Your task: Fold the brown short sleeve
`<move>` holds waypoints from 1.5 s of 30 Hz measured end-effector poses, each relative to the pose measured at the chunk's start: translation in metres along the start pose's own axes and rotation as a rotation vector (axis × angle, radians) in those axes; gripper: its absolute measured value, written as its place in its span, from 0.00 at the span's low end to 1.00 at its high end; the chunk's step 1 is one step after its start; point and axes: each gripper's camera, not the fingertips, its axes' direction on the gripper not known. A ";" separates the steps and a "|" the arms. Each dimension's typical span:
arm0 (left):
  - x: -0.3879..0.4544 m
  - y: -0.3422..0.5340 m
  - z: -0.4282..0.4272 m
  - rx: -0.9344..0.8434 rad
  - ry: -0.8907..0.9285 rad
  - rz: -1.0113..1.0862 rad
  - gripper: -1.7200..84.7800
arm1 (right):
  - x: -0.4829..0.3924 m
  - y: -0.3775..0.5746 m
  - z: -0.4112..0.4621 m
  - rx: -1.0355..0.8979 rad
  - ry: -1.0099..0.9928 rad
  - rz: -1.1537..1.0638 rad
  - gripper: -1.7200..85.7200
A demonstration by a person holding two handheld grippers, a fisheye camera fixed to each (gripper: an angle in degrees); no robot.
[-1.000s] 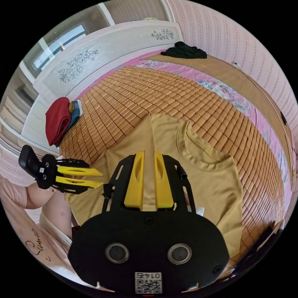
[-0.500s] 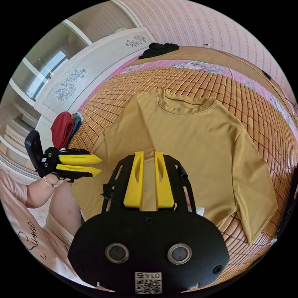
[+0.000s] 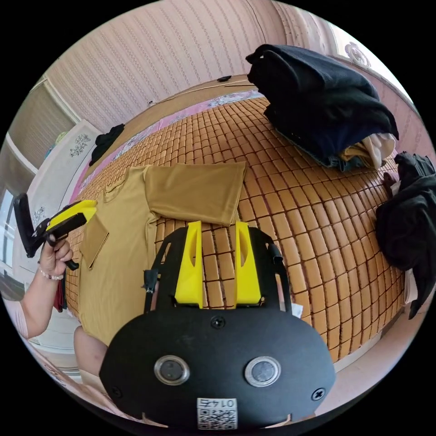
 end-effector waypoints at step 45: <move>-0.072 0.105 -0.084 -0.034 -0.088 -0.548 0.07 | -0.080 0.034 0.053 -0.280 -0.413 -0.570 0.03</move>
